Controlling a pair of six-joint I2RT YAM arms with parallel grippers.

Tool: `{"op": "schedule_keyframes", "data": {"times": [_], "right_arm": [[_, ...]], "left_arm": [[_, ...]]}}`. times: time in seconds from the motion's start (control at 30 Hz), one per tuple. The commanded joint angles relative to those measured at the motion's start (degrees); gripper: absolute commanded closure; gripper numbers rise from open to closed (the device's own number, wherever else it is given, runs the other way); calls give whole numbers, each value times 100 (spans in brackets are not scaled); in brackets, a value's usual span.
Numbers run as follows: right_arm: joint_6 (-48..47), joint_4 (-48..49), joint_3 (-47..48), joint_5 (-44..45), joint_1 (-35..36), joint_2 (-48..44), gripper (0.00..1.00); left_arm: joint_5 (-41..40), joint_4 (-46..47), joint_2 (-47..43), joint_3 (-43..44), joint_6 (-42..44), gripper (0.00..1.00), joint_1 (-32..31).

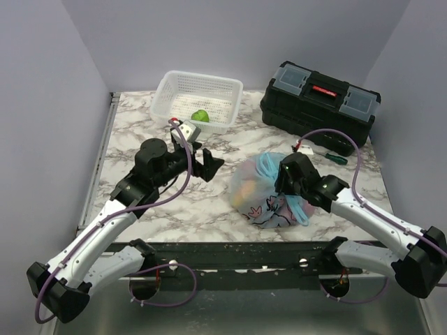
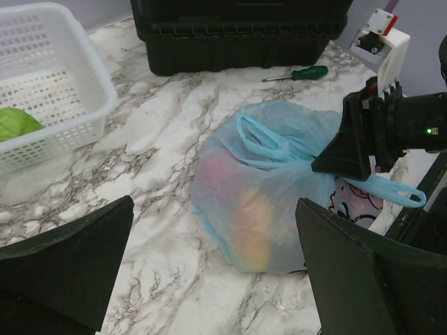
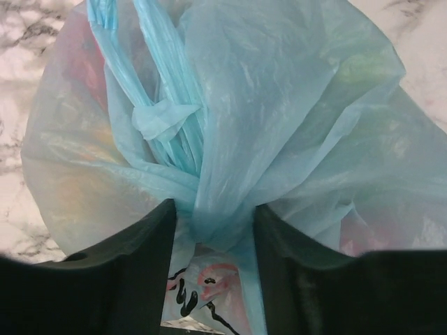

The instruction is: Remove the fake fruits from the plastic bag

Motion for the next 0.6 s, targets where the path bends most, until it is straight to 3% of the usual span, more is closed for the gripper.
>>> {"op": "schedule_keyframes", "data": {"times": [0.0,0.1,0.23,0.57], "right_arm": [[-337,676,-118,-603,-9,171,56],[-442,843,48,-870,-10,444,69],[-544,1226,286,-1452,-9,965,79],[-389,2249,810,-2905,396,1796,82]], "left_arm": [[116,-241,117,286,191,1,-215],[15,-243,147,259,262,1,-325],[-139,-298,198,285,310,1,-438],[-177,-447,607,417,180,1,-586]]}}
